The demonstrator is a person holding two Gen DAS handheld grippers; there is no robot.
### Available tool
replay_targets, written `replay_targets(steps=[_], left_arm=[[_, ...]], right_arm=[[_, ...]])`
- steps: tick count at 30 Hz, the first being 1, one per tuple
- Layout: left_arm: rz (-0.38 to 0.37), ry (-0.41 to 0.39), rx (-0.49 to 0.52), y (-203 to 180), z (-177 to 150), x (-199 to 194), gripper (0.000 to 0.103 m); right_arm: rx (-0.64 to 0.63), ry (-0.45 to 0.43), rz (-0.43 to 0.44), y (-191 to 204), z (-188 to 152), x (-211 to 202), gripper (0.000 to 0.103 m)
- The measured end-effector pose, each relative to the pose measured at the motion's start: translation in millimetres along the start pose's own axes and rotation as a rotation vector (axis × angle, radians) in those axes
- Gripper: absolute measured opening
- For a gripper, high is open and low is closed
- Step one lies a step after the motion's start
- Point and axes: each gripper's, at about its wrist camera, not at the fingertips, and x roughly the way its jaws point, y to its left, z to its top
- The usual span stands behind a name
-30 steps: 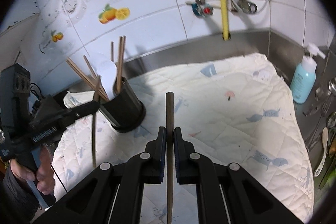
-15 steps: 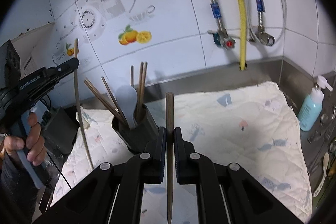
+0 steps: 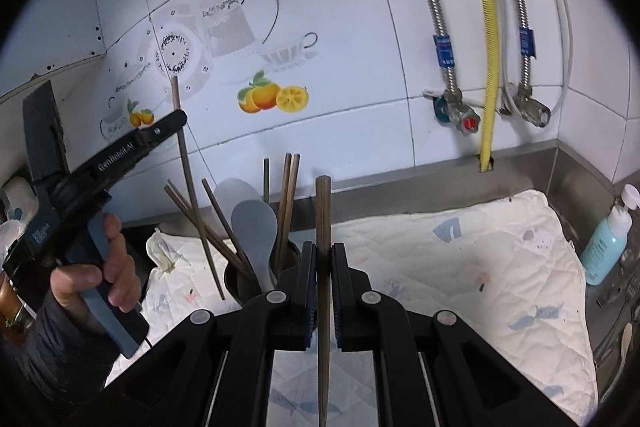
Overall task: Organize utensils
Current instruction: 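Lift both chopsticks upright and carry them over the black cup, then lower both chopsticks into the cup and open both grippers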
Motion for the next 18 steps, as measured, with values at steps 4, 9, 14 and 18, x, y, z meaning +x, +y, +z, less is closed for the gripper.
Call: replay_targets(steps=[4,9,14,18], left_arm=[[0.002,-0.014,-0.015,9.3,0.9,9.2,0.007],[0.009,-0.029,-0.014,15.9,0.9,15.3,0.007],[0.029,-0.01,-0.009,20.9,-15.2,26.0,0.007],[0.037,0.021,-0.022,27.4,-29.2,31.7,0.007]], right_arm=[[-0.01,-0.024,0.009,7.0,12.4,6.1,0.01],[-0.02,-0.063,0.027,15.3,28.1,13.7,0.01],[-0.028,-0.113,0.048,23.8,44.7,18.3,0.01],[-0.016,-0.155,0.068,26.7,56.9,21.4,0.01]])
